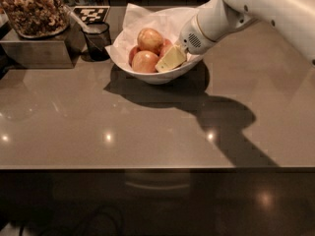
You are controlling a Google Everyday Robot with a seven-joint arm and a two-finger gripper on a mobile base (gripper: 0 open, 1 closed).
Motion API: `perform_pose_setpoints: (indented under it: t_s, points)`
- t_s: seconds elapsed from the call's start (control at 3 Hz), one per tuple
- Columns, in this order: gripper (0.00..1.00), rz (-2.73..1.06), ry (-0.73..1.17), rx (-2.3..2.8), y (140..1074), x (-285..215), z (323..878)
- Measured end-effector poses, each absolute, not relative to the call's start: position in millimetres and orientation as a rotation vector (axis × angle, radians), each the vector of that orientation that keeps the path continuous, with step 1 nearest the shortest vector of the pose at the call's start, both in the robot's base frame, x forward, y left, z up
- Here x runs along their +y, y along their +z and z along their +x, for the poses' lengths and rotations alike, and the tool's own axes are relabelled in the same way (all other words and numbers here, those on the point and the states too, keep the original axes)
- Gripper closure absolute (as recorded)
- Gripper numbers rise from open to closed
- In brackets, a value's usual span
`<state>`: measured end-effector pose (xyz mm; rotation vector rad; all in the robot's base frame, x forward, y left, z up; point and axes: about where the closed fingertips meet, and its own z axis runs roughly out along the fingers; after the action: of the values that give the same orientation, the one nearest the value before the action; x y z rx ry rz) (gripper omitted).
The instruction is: Pick apple from white bowl
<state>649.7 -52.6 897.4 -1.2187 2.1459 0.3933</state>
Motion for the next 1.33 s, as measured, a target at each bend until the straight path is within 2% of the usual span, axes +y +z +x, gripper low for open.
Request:
perform_pose_setpoints:
  t_s: [0.33,0.67,1.33]
  points:
    - [0.88,-1.218,0.395,2.147,901,-53,649]
    - [1.0,-1.175,0.429,2.104,916,-61,641]
    - [1.0,-1.076,0.652,1.823,985,-88,618]
